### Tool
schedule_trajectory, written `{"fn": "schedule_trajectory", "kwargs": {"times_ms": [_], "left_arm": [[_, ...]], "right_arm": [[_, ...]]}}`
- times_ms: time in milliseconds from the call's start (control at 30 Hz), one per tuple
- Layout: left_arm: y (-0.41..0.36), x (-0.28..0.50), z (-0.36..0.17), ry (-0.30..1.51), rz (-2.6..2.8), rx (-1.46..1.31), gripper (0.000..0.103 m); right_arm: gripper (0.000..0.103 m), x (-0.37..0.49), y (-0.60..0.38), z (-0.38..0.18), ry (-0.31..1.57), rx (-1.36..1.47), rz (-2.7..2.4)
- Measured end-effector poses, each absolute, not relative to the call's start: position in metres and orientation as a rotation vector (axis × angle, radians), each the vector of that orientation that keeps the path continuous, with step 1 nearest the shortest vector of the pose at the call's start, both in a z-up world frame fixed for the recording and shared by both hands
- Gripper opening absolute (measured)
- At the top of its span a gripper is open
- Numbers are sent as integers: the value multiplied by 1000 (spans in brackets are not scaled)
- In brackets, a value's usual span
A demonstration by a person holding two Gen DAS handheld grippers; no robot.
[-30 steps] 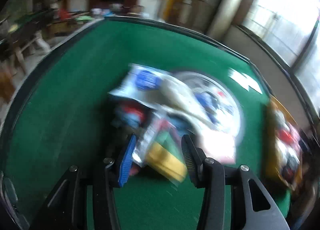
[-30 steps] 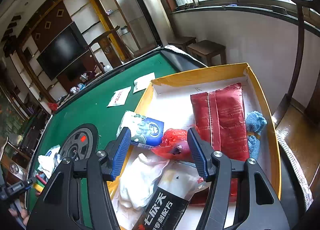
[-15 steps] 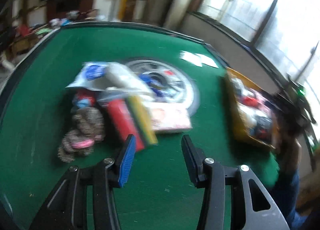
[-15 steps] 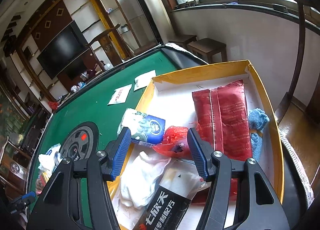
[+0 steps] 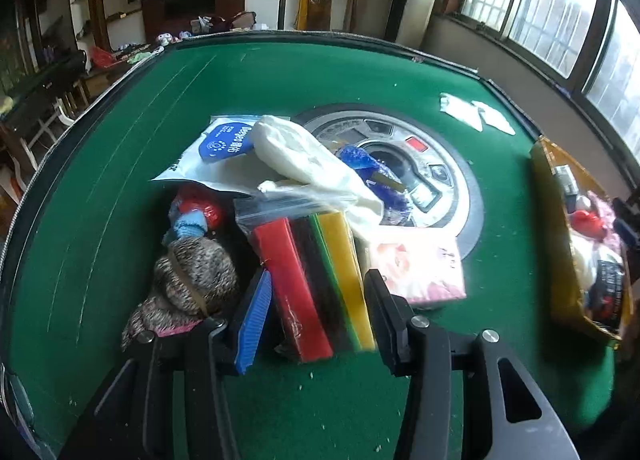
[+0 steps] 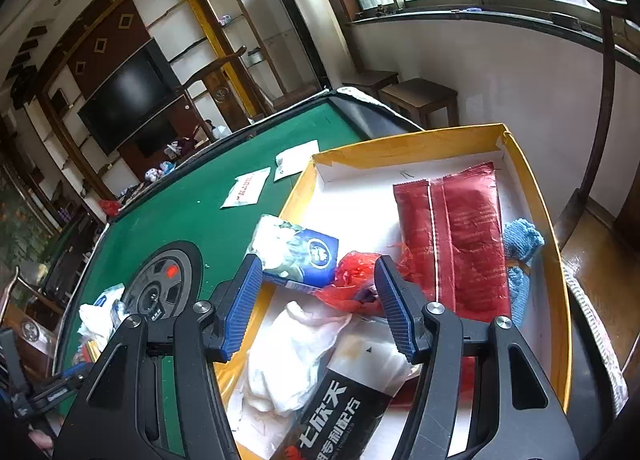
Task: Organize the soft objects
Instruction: 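Move the left gripper back to the pile and grasp the yellow sponge pack, then grasp the pink tissue pack with the right gripper while the left gripper holds the yellow sponge pack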
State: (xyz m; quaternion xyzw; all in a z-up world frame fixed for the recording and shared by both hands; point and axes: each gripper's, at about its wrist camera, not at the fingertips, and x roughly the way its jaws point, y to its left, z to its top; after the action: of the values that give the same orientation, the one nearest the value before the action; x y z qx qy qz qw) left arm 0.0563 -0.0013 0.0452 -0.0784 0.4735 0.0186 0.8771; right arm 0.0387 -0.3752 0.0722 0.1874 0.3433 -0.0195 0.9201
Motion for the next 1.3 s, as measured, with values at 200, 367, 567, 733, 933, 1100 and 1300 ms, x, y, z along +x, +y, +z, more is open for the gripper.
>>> {"fn": "schedule_trajectory", "kwargs": {"times_ms": [200,367,567,733,933,1100,1300], "left_arm": [[9,70,25,1011,40,-219,52],[21,70,20,1010,47,-210,32],[31,61,32,986,10,-245,29],[36,54,40,962,5,-261,29],[39,59,42,960,-4,-270,29],[40,61,41,956,2,-285,29],[37,65,38,970,7,-277,29]], "right_arm": [[59,35,-362,79,673,364,31],[79,28,-316,87,637,318,323],[79,32,-207,69,798,167,673],[79,72,-150,38,942,128,689],[79,120,-142,8,1016,245,702],[79,101,-126,2,1098,186,834],[79,48,-94,14,1022,-146,792]]}}
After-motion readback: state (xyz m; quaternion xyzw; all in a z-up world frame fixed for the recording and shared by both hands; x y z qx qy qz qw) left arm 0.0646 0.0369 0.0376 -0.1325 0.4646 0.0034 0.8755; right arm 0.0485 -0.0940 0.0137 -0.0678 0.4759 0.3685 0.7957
